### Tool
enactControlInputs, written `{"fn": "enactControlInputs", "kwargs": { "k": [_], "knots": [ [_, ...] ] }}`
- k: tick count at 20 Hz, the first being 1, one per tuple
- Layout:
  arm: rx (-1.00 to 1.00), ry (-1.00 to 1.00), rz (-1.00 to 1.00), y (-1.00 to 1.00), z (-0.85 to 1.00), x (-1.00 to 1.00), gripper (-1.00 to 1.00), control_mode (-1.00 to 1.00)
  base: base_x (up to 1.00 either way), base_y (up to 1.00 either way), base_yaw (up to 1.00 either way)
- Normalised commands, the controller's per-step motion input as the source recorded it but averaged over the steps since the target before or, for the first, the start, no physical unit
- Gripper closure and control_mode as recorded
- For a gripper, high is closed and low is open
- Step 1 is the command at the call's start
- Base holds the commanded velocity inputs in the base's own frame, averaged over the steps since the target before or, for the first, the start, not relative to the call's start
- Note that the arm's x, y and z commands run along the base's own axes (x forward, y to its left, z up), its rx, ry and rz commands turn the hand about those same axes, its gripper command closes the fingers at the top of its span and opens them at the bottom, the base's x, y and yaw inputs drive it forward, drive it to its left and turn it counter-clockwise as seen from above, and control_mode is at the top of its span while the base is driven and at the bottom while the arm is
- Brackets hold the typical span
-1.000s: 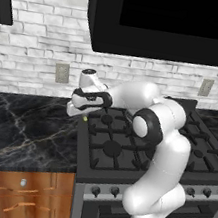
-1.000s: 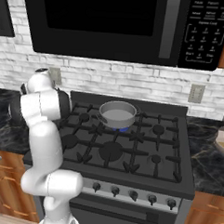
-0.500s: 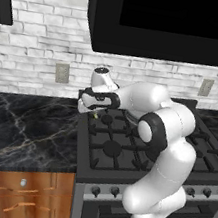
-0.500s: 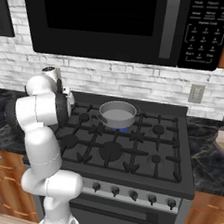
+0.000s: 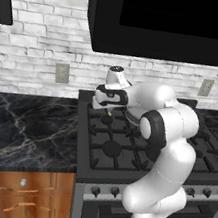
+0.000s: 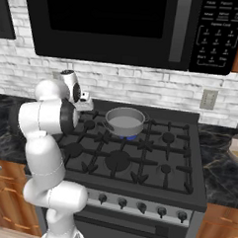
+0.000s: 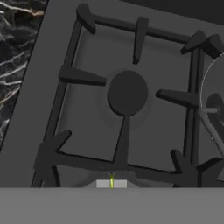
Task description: Turn on the burner for the pot on the stove. Wait thirty seconds for the pot to heat up. Then add the lemon wedge to the pot.
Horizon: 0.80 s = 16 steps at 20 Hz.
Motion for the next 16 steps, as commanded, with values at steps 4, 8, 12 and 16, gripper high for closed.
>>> {"fn": "enactControlInputs", "kwargs": {
  "k": [4, 8, 12, 16],
  "knots": [
    [0.0, -0.04, -0.08, -0.66, 0.0, 0.27, 1.0, -1.0, 0.0, 0.0, 0.0],
    [0.0, -0.06, -0.07, -0.64, 0.05, 0.27, 1.0, -1.0, 0.0, 0.0, 0.0],
    [0.0, -0.09, -0.05, -0.65, 0.2, 0.42, 1.0, -1.0, 0.0, 0.0, 0.0],
    [0.0, -0.05, -0.05, -0.67, 0.02, 0.36, 1.0, -1.0, 0.0, 0.0, 0.0]
  ]
}}
